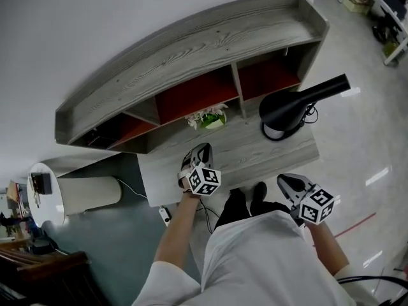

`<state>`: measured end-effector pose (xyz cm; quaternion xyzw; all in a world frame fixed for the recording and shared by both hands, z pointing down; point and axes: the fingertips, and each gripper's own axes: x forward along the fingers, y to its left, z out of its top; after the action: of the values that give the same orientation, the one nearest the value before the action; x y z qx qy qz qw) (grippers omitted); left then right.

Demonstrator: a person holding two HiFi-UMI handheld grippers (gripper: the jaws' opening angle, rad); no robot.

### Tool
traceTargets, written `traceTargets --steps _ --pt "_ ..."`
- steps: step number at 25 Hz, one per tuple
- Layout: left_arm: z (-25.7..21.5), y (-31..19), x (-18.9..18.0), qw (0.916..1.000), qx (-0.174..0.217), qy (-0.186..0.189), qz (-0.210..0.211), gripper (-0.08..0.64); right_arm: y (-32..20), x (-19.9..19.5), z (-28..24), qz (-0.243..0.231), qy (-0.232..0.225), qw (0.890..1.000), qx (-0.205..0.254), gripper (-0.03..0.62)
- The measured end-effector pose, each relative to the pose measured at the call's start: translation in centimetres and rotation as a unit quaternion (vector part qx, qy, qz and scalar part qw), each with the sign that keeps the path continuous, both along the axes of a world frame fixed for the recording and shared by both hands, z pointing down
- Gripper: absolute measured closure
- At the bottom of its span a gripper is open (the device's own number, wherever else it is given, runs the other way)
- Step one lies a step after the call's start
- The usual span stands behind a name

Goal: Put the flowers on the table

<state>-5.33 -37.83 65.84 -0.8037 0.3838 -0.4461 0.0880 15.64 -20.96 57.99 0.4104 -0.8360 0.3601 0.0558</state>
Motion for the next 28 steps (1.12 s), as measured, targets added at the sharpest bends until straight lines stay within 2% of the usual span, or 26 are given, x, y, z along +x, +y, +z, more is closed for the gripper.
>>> traceTargets --steps 6,8,12,15,19,24,28 --pt "-4.6 7.1 -1.7 0.9969 -0.002 0.077 -0.015 0.549 1.4 -2.7 -0.7 -0.013 -0.003 1.0 0.014 0.574" --pt "-5.8 9.5 -2.5 0.9959 0.002 0.089 -0.013 0.551 2.1 -3.6 -1.0 -0.012 -0.002 1.0 0.017 0.574" --pt "-7.7 13.6 -4.3 0.9959 0.03 0.085 0.001 0.551 3.7 -6.0 -1.5 -0.009 0.008 1.0 0.028 0.574" --pt "-9.4 16.4 -6.0 0.992 0.037 0.12 -0.008 0.551 5.3 -8.2 -2.3 -0.004 0.013 0.999 0.039 0.574" --pt "-12.0 20.2 -8.1 0.9778 0.03 0.207 -0.017 0.551 7.4 -10.7 -3.6 0.006 0.021 0.998 0.056 0.574" --pt "-14.0 24.5 -10.6 0.9619 0.013 0.273 -0.01 0.551 10.2 -12.6 -5.0 0.019 0.034 0.996 0.079 0.574" --pt "-14.2 27.9 -11.6 0.9432 -0.017 0.332 -0.008 0.55 13.3 -13.6 -5.2 0.039 0.035 0.995 0.088 0.575"
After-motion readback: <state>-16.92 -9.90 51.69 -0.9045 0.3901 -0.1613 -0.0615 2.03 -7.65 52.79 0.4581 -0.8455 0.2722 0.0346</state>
